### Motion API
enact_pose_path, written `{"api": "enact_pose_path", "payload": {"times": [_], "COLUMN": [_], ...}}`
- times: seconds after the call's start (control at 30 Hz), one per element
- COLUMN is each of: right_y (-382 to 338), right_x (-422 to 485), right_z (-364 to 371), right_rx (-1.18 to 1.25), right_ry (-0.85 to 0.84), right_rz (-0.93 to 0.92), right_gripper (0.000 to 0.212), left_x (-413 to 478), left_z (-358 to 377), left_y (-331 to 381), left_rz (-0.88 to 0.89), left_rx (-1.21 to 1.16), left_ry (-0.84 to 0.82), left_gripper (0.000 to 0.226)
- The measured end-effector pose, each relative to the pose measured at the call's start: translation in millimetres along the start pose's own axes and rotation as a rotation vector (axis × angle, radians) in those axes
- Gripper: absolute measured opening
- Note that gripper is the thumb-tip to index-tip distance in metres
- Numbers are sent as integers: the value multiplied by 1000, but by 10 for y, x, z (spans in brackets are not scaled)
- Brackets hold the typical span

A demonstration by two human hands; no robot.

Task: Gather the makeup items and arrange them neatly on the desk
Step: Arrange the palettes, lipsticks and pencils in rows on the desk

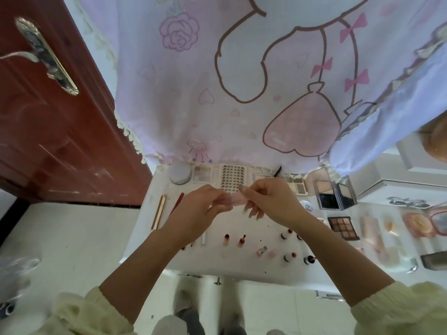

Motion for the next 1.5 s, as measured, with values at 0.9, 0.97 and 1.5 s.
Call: {"api": "enact_pose_path", "payload": {"times": [0.9, 0.97, 1.5], "right_y": [-81, -39, 53], "right_x": [432, 407, 300], "right_z": [642, 674, 449], "right_rx": [222, 249, 188], "right_ry": [254, 221, 250], "right_rz": [160, 236, 141], "right_gripper": [30, 42, 28], "left_x": [447, 443, 506], "left_z": [-446, -415, -287], "left_y": [-825, -787, -591], "left_rz": [355, 377, 413], "left_rx": [95, 104, 172], "left_ry": [-203, -198, -167], "left_gripper": [25, 26, 30]}}
Point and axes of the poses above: each hand's wrist, its own x-axis towards the middle knuckle, its own z-axis out of the palm, y = z × x, the point moved 7 cm from there along x, towards the middle knuckle, and after that the axes turned 6 degrees about -y, right-handed, at the moved point
